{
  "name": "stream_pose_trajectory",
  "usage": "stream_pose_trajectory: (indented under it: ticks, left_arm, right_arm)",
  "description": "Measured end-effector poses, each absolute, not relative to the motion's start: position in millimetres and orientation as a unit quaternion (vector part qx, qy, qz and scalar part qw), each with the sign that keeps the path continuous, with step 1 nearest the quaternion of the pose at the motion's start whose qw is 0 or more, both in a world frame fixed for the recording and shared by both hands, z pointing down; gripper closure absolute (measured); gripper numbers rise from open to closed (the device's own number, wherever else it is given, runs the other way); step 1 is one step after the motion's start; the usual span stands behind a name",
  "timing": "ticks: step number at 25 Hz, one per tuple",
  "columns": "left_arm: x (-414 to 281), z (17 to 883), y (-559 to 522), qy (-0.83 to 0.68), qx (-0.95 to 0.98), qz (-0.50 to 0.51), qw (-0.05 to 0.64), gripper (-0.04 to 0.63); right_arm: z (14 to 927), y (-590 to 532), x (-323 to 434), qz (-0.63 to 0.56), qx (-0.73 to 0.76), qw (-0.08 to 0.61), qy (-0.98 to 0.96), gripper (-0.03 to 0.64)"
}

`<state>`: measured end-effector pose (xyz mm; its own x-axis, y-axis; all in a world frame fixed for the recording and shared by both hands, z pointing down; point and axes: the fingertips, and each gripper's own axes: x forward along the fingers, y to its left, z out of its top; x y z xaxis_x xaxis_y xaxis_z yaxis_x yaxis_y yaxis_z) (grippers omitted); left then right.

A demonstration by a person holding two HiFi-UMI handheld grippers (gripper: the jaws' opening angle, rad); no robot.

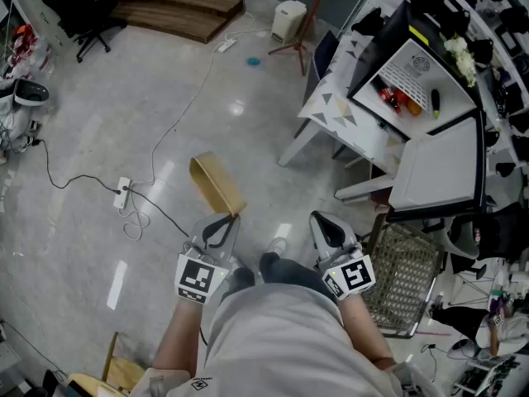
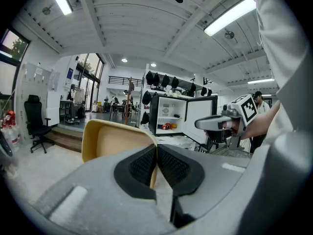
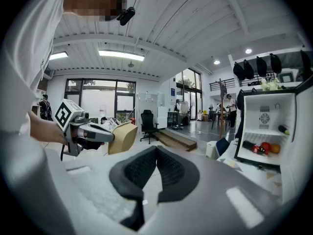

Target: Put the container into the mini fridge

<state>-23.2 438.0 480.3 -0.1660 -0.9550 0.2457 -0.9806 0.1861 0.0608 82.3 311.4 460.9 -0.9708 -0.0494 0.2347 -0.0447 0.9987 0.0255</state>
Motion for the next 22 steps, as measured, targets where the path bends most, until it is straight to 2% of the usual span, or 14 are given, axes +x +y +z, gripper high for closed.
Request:
stream_pose_trajectory:
  ticks: [22]
  left_arm:
    - [48,457,248,-0.731,0.665,0.12,0.096,0.578]
  right_arm:
    - [451,144,148,-0.003,0.072,0.064,-0.995,0.613]
